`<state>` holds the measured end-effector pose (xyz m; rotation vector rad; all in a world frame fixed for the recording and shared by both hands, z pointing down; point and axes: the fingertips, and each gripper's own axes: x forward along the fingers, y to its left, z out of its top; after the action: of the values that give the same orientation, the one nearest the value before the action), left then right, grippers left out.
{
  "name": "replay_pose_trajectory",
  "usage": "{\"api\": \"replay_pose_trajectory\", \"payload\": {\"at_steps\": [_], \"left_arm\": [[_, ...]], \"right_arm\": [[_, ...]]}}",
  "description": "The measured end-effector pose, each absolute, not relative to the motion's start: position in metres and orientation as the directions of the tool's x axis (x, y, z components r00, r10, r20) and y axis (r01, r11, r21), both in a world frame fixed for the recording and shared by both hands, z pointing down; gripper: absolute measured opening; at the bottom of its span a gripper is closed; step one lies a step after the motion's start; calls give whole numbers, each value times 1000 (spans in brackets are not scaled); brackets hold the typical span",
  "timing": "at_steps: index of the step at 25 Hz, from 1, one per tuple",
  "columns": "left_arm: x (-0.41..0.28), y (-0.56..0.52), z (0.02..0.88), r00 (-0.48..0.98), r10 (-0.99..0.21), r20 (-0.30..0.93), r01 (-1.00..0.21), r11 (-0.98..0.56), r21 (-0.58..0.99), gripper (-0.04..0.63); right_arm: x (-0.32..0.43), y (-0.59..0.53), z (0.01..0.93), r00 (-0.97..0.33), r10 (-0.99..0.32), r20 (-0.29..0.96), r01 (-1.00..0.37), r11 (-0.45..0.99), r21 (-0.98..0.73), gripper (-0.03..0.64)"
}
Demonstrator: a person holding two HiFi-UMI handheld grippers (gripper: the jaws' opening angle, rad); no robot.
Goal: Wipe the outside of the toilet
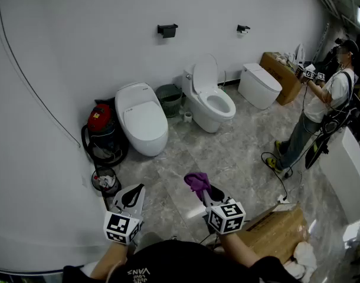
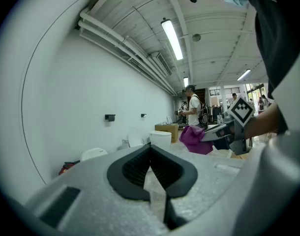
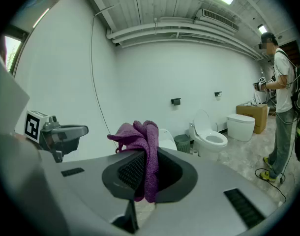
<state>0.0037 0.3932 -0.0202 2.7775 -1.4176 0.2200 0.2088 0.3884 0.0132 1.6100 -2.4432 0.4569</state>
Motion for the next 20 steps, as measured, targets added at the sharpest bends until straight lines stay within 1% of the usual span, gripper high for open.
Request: {"api": "replay_pose_trajectory", "payload": {"at_steps": [4, 9, 16, 20], "left_arm": [[2, 395, -17, 569, -813, 123, -816, -577, -40, 2], [-2, 395, -4, 559, -818, 135, -823, -567, -23, 3], [-19, 367, 12, 550, -821, 153, -831, -556, 1, 3], [-36, 333, 7, 560, -815, 150, -824, -566, 1, 3]], "right_arm": [[206, 390, 15, -408, -862, 302, -913, 378, -154, 38], [200, 387, 20, -458, -838, 298, -889, 427, -167, 40], [194, 355, 24, -438, -846, 303, -898, 400, -181, 40], [174, 320, 19, -430, -849, 308, -902, 388, -191, 40]]}}
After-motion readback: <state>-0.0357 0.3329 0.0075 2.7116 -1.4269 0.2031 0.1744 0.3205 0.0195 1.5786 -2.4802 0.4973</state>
